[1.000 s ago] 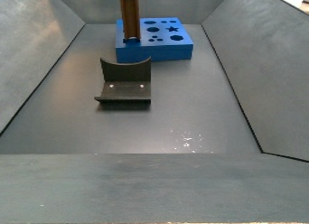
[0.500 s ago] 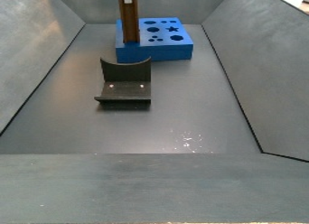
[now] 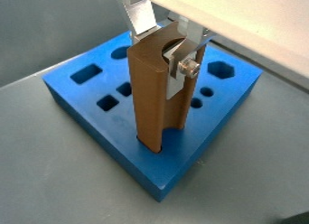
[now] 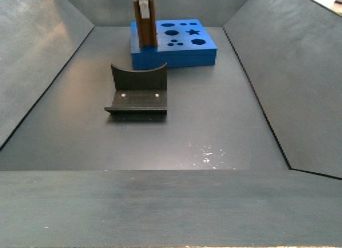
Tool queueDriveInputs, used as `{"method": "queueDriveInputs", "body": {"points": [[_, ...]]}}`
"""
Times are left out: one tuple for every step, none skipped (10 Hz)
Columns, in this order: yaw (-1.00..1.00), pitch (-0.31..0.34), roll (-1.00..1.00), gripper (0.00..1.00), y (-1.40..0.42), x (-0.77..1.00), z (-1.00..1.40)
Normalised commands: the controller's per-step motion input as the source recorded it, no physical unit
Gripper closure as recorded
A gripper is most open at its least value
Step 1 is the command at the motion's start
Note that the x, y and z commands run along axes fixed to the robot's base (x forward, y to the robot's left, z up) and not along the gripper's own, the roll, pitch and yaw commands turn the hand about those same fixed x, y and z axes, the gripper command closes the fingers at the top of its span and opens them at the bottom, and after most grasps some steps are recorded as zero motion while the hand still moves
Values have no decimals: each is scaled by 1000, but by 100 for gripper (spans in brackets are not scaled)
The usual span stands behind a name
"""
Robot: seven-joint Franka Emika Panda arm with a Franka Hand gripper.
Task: Pick up the arch object. Move up. Move to above the board. Insert the arch object.
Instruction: Insert the arch object.
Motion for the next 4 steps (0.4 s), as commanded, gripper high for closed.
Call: {"method": "queueDriveInputs", "body": {"points": [[0,0,0,100,0,-43,0],[-71,0,74,100,0,-46,-26],[0,0,4,100,0,0,0],[0,0,0,100,0,0,0]]}}
